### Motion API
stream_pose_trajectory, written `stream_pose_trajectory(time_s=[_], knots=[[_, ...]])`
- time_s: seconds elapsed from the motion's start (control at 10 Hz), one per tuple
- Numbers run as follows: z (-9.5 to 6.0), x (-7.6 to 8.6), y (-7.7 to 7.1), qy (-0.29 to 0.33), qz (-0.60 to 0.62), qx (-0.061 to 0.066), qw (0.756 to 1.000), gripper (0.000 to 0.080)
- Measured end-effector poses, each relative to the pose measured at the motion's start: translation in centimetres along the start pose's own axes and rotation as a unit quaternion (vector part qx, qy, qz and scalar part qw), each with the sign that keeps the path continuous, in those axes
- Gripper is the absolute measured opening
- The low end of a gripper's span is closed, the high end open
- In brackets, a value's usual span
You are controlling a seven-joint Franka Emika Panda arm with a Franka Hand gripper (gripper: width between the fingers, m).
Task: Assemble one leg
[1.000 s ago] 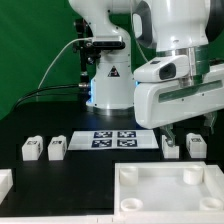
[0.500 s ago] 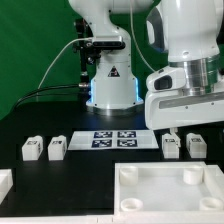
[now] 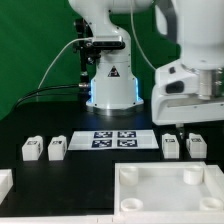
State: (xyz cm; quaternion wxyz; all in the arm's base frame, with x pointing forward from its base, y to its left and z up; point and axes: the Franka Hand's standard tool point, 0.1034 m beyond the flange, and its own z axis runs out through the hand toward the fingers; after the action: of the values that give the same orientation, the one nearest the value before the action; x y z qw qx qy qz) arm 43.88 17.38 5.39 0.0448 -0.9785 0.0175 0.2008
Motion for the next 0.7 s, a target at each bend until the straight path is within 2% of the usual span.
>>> stream_pose_trajectory(time_s=[0.3, 0.5, 0.7], knots=[[2.3, -0.8, 0.5, -0.135, -0.001, -0.01, 0.991, 0.0649], [2.8, -0.7, 0.5, -0.171, 0.0, -0.01, 0.985, 0.0649], [2.8, -0.7, 0.4, -0.168, 0.0, -0.009, 0.986, 0.0649]])
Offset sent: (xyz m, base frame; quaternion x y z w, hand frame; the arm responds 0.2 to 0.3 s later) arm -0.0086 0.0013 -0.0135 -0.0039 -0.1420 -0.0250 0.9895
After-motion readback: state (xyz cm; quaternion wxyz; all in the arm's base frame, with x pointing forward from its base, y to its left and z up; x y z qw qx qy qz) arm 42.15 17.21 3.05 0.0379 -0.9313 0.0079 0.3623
